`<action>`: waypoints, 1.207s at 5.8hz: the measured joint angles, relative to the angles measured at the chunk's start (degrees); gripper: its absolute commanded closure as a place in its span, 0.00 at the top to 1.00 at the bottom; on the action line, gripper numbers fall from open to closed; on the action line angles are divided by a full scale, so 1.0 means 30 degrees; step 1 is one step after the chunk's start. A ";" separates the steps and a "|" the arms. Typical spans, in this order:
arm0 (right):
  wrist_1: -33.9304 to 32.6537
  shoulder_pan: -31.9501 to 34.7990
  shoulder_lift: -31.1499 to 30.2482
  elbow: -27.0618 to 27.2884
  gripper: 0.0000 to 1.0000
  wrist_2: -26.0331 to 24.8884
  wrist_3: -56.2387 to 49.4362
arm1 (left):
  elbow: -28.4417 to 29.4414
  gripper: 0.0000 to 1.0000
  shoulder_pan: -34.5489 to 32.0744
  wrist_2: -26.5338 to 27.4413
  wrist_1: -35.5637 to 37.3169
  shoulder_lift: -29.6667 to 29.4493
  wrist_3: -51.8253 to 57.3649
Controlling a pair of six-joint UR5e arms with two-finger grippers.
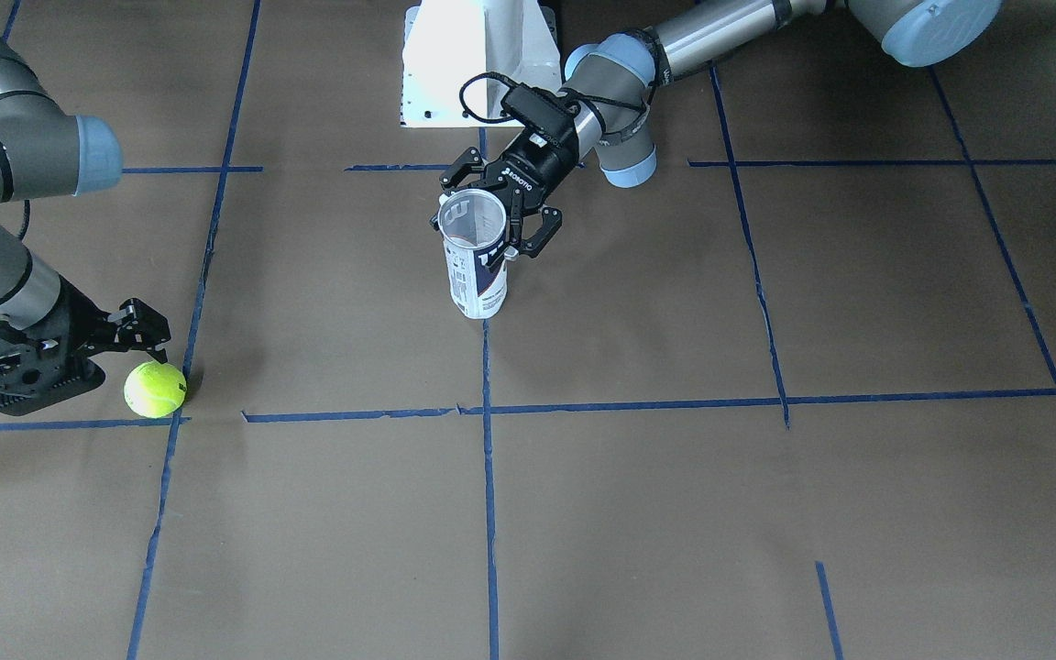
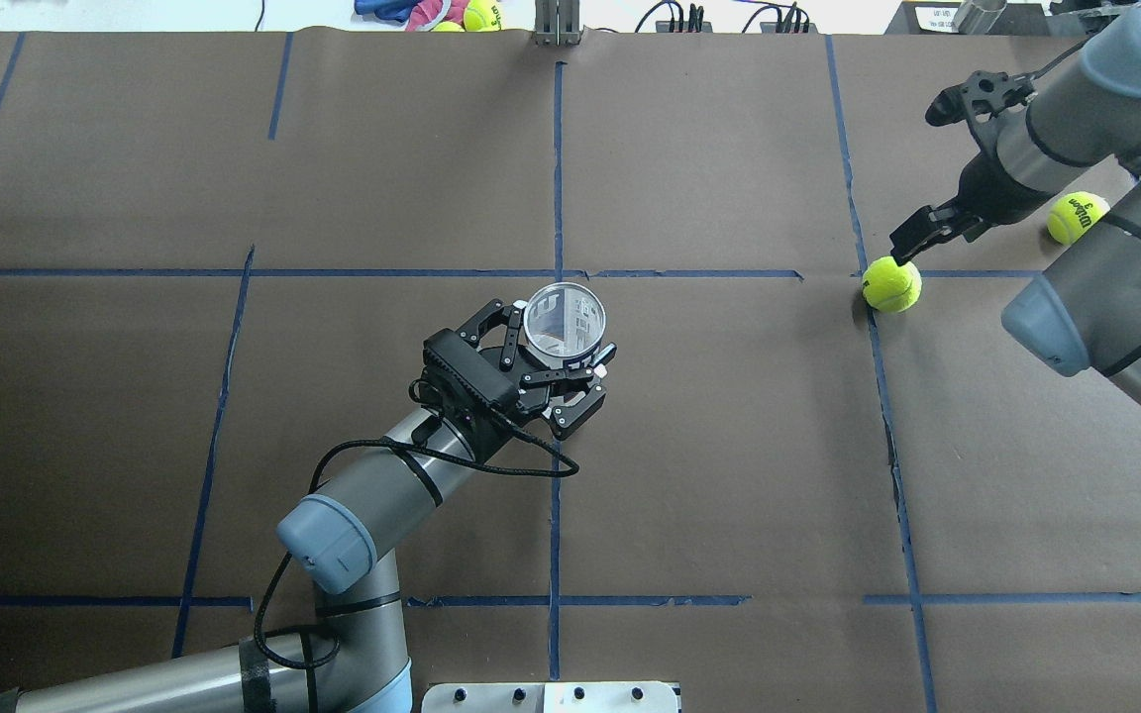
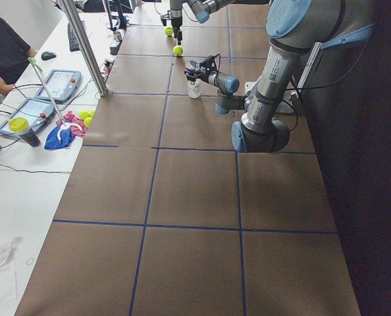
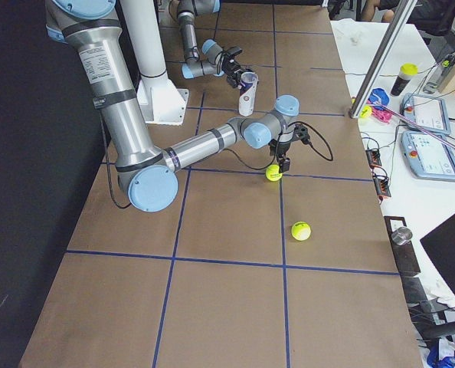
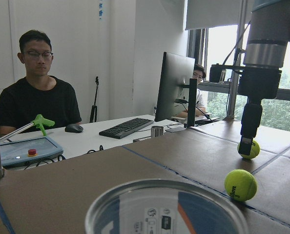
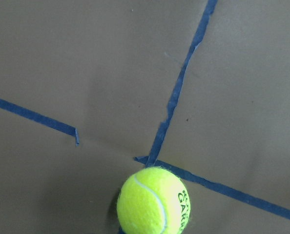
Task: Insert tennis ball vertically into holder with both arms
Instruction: 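Reach the right gripper to the nearer tennis ball and grasp it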
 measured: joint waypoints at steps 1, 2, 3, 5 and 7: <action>0.0005 -0.0593 0.0156 -0.0480 0.99 -0.0738 -0.0010 | -0.0005 0.90 0.0000 0.0000 0.0000 -0.0005 0.0000; 0.0005 -0.1026 0.0212 -0.0792 0.98 -0.1309 -0.0024 | -0.0008 0.90 -0.0006 -0.0001 0.0000 -0.0005 0.0000; 0.0016 -0.1295 0.0293 -0.1012 0.96 -0.1804 -0.0038 | -0.0008 0.90 -0.0021 0.0000 0.0009 -0.0006 0.0000; 0.0673 -0.1480 0.0579 -0.1393 0.94 -0.2501 -0.0059 | -0.0008 0.90 -0.0008 0.0000 0.0006 0.0000 0.0000; 0.1610 -0.1533 0.0579 -0.1937 0.36 -0.2712 -0.0088 | -0.0008 0.90 -0.0013 0.0001 0.0000 0.0001 0.0000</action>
